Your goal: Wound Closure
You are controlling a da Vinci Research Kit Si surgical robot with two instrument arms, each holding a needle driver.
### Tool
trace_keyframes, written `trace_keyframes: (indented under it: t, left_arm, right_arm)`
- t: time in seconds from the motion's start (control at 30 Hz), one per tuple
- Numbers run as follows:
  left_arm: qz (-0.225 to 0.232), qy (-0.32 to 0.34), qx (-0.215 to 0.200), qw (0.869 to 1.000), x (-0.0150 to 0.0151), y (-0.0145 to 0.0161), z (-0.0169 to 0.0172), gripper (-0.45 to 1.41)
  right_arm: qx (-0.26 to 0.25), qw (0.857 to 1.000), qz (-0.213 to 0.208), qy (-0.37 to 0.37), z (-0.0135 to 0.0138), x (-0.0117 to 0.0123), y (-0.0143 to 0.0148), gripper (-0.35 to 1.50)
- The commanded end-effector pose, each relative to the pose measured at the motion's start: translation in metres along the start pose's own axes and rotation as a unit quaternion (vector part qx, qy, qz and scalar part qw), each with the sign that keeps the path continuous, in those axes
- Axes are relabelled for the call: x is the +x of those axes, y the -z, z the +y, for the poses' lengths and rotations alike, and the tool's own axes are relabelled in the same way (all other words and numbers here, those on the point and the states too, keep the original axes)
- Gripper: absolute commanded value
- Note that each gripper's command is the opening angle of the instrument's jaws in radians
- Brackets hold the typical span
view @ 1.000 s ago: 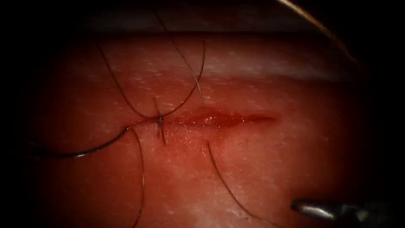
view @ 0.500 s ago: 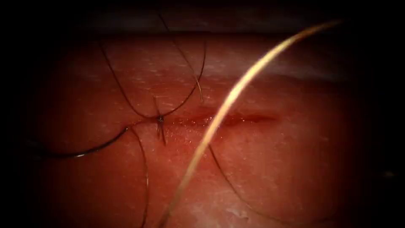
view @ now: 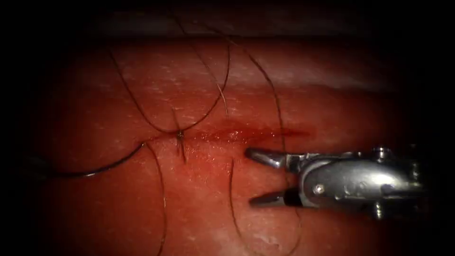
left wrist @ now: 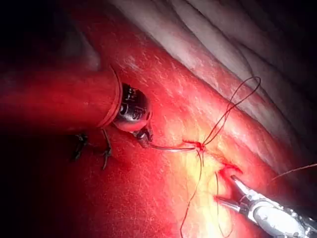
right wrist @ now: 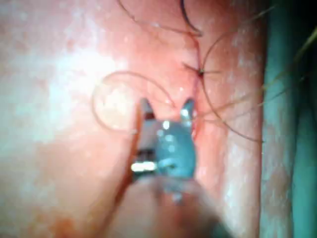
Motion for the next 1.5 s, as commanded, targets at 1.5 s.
trace_keyframes:
  t: [1.5]
  left_arm:
    - [-0.001, -0.002, 0.001, 1.000, -0.0007, -0.0010, -0.0005, -0.35]
  right_arm:
    - [0.054, 0.970, 0.046, -0.234, 0.0108, -0.0028, 0.0203, 1.36]
